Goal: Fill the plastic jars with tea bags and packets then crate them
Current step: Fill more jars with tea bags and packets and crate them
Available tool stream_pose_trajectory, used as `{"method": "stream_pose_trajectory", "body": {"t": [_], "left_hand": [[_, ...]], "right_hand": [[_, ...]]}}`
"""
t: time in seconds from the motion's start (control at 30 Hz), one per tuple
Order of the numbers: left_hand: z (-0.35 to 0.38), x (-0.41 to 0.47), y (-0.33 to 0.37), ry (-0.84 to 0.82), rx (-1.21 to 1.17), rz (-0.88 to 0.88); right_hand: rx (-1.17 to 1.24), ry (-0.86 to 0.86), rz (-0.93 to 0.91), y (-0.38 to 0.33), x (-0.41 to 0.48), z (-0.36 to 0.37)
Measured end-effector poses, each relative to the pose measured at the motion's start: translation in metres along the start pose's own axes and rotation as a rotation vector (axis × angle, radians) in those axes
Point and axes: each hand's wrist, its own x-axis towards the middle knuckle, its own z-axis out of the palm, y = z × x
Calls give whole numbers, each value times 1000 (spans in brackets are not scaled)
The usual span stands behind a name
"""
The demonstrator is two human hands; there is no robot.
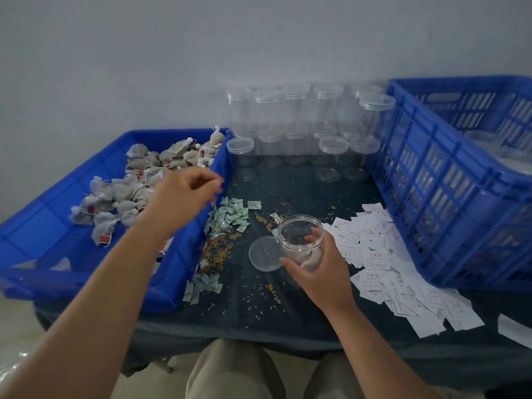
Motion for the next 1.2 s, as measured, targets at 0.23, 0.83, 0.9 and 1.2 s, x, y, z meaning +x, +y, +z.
{"method": "stream_pose_trajectory", "body": {"t": [0.23, 0.83, 0.9, 1.2], "left_hand": [[-48, 2, -126, -407, 759, -537], [-33, -7, -105, -519, 851, -533], [-34, -3, -116, -329, 732, -482], [-36, 7, -88, 232, -197, -464]], "right_hand": [[-5, 11, 27, 6, 2, 3], [39, 10, 62, 8, -1, 4], [44, 10, 63, 6, -1, 4], [40, 2, 61, 8, 0, 3]]}}
